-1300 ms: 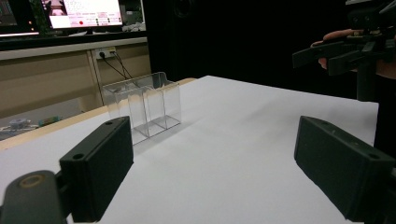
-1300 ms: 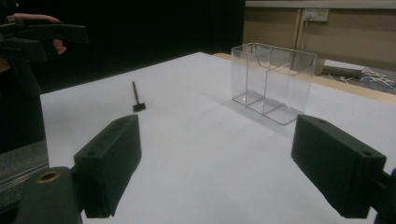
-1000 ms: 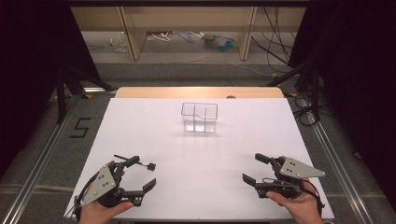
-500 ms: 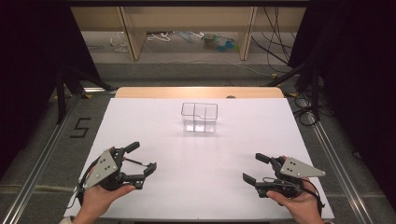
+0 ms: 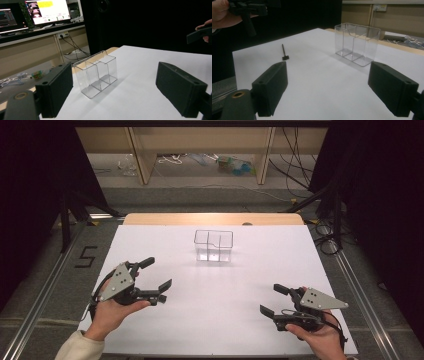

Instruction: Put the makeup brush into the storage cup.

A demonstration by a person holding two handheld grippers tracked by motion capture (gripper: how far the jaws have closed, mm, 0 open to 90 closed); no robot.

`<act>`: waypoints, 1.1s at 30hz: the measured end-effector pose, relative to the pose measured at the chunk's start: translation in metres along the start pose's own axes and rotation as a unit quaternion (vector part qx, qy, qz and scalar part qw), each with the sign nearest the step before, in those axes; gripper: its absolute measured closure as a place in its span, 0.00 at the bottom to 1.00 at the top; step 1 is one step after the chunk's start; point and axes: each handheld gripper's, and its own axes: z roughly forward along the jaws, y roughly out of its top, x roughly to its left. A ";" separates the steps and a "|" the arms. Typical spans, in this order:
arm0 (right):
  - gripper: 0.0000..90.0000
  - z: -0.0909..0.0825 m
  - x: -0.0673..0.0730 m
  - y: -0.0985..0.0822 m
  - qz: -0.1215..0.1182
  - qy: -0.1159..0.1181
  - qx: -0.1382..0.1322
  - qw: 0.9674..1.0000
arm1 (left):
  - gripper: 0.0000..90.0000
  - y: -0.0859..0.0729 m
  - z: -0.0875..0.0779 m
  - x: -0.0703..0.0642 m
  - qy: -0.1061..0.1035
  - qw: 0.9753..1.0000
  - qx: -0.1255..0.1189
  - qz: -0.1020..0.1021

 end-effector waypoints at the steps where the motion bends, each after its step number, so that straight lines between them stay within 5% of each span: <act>1: 0.19 0.000 0.000 0.000 0.000 0.000 0.000 1.000 | 0.16 0.000 0.000 0.000 0.000 1.000 0.000 0.000; 9: 0.19 0.000 0.000 0.000 -0.001 -0.004 0.000 1.000 | 0.16 0.000 0.011 0.013 -0.010 0.999 0.041 0.020; 12: 0.19 -0.002 0.000 0.001 -0.002 -0.004 0.016 1.000 | 0.17 -0.002 0.015 0.020 -0.015 0.997 0.064 0.030; 14: 0.19 0.001 0.000 0.000 0.000 0.000 -0.003 1.000 | 0.17 -0.003 0.017 0.022 -0.019 0.996 0.076 0.033; 18: 0.19 0.000 0.000 0.000 0.000 -0.003 0.005 1.000 | 0.17 -0.004 0.020 0.026 -0.029 0.994 0.098 0.047; 20: 0.19 0.000 0.000 0.000 0.000 -0.002 0.003 1.000 | 0.17 -0.005 0.022 0.029 -0.051 0.989 0.121 0.061; 21: 0.19 0.000 0.000 0.000 0.000 -0.002 0.004 1.000 | 0.17 -0.005 0.022 0.029 -0.051 0.989 0.121 0.061; 25: 0.19 0.002 0.000 -0.001 0.006 0.003 -0.005 1.000 | 0.17 -0.007 0.025 0.034 -0.070 0.982 0.160 0.072; 26: 0.19 0.002 -0.002 0.000 -0.012 0.000 -0.014 1.000 | 0.17 -0.008 0.026 0.036 -0.076 0.979 0.171 0.076; 27: 0.19 0.002 -0.002 0.000 -0.012 0.000 -0.014 1.000 | 0.17 -0.008 0.026 0.036 -0.076 0.979 0.171 0.076; 28: 0.19 0.003 -0.002 -0.001 -0.011 0.001 -0.014 1.000 | 0.18 -0.010 0.027 0.038 -0.083 0.974 0.193 0.084; 29: 0.19 0.002 0.000 -0.001 0.005 0.004 -0.004 1.000 | 0.18 -0.010 0.027 0.038 -0.083 0.974 0.193 0.084; 30: 0.19 0.000 0.000 0.000 0.002 -0.001 0.003 1.000 | 0.18 -0.013 0.028 0.041 -0.094 0.967 0.219 0.096; 31: 0.19 0.000 0.000 0.000 0.002 -0.001 0.003 1.000 | 0.18 -0.013 0.028 0.041 -0.094 0.967 0.219 0.096; 32: 0.19 0.000 0.000 0.000 0.001 -0.002 0.004 1.000 | 0.19 -0.016 0.029 0.043 -0.106 0.958 0.243 0.107; 33: 0.20 0.000 0.000 0.000 0.002 -0.001 0.004 1.000 | 0.19 -0.016 0.029 0.043 -0.106 0.958 0.243 0.107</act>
